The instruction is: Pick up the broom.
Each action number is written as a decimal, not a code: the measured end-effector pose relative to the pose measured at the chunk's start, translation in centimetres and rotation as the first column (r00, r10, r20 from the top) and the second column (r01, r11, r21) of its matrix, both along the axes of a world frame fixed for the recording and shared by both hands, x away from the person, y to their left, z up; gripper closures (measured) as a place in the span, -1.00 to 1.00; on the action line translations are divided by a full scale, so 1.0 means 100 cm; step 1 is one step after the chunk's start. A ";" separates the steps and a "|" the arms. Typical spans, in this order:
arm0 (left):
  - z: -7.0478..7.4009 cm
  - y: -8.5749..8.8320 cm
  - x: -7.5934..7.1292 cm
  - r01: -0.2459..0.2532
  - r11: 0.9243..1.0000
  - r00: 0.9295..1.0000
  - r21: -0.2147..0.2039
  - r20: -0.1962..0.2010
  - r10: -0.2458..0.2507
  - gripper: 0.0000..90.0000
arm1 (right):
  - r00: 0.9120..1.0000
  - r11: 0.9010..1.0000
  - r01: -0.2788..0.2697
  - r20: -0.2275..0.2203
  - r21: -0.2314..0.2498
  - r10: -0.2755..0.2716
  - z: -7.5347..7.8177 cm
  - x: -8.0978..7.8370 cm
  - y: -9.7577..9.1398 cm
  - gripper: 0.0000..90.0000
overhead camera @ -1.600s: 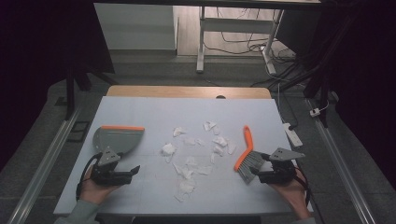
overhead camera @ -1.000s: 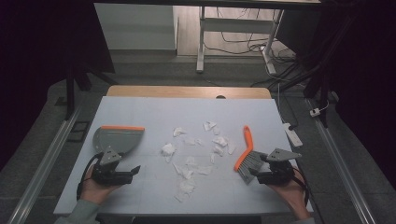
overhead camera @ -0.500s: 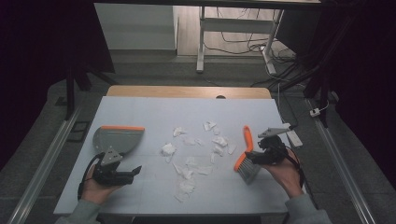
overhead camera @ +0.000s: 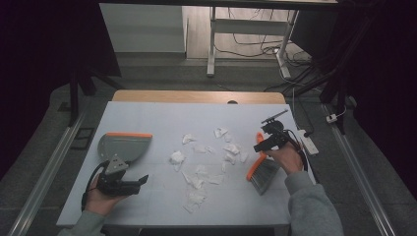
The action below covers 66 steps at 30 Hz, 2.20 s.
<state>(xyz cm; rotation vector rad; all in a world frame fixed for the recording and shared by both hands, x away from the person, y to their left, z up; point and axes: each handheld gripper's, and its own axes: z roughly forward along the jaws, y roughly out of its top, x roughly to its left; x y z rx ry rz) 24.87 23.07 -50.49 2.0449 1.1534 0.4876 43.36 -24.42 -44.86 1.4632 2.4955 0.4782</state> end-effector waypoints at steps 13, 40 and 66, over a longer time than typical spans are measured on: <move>-0.003 0.000 0.001 0.010 1.000 1.000 0.006 -0.004 -0.010 -0.59 | 0.978 0.984 0.158 -0.123 -0.083 -0.168 -0.029 0.019 0.000 -0.06; 0.000 0.001 -0.002 0.012 1.000 1.000 -0.007 0.000 -0.012 -0.58 | 0.939 0.947 0.293 -0.145 -0.134 -0.311 -0.040 0.017 0.010 0.59; -0.004 -0.005 0.002 0.013 1.000 1.000 0.013 -0.012 -0.012 -0.58 | 0.997 0.925 0.079 -0.050 0.372 -0.065 0.010 -0.010 -0.037 0.59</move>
